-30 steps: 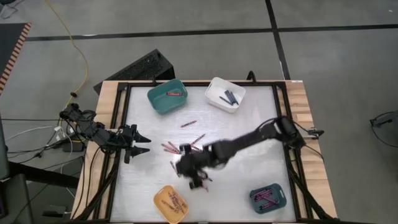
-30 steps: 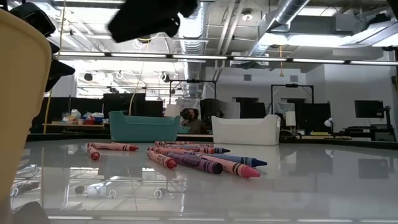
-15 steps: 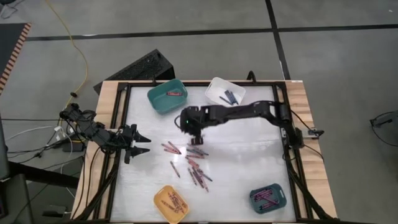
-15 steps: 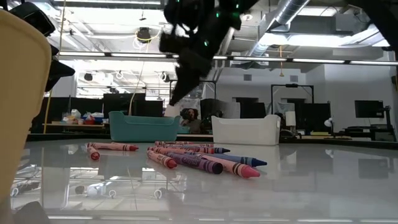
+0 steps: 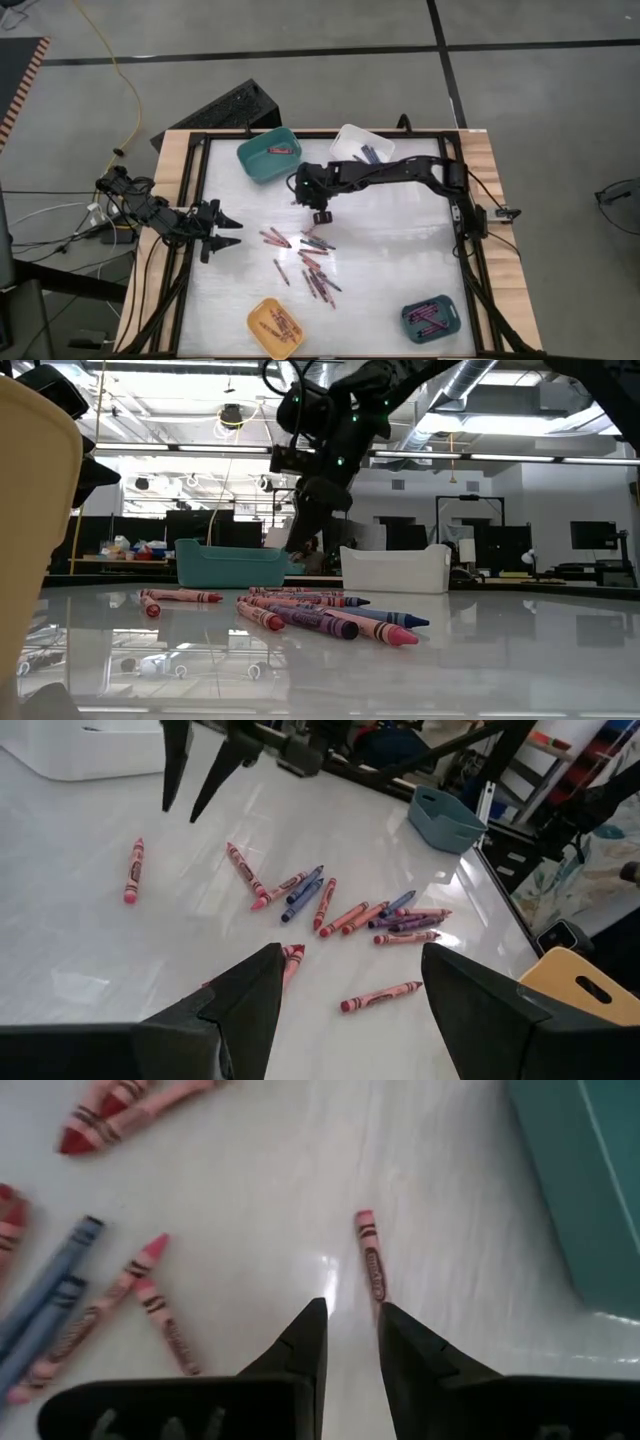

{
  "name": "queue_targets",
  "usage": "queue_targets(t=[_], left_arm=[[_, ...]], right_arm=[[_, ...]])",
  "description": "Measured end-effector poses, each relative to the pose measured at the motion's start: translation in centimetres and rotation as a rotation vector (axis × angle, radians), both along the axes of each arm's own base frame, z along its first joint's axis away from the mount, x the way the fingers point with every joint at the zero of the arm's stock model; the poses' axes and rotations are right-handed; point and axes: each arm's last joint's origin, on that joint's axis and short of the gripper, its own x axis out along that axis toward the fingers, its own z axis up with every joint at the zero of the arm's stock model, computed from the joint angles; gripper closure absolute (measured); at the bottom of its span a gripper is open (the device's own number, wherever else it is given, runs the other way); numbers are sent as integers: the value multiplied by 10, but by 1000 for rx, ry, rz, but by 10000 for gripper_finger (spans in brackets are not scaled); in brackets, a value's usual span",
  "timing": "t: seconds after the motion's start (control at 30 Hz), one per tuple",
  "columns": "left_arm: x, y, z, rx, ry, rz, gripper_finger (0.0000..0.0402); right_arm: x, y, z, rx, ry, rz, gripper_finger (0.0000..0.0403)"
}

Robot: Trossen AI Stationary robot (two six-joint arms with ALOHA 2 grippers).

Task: Sort crayons
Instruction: Put the pink crayon into the yellow bin

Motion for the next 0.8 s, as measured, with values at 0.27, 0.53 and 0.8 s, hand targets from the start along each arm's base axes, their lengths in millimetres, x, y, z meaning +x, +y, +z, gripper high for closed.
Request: queue_targets(t=[0.27,0.53,0.8], left_arm=[[0,1,0,5,-2,22,174],[0,1,0,4,-2,21,174],[0,1,0,3,-2,21,174]], right_arm=[[5,-11,-8,0,-47,-3,310],[13,-17,-39,15,-2,-20,267],[12,-26,-40,2,-3,-57,234]])
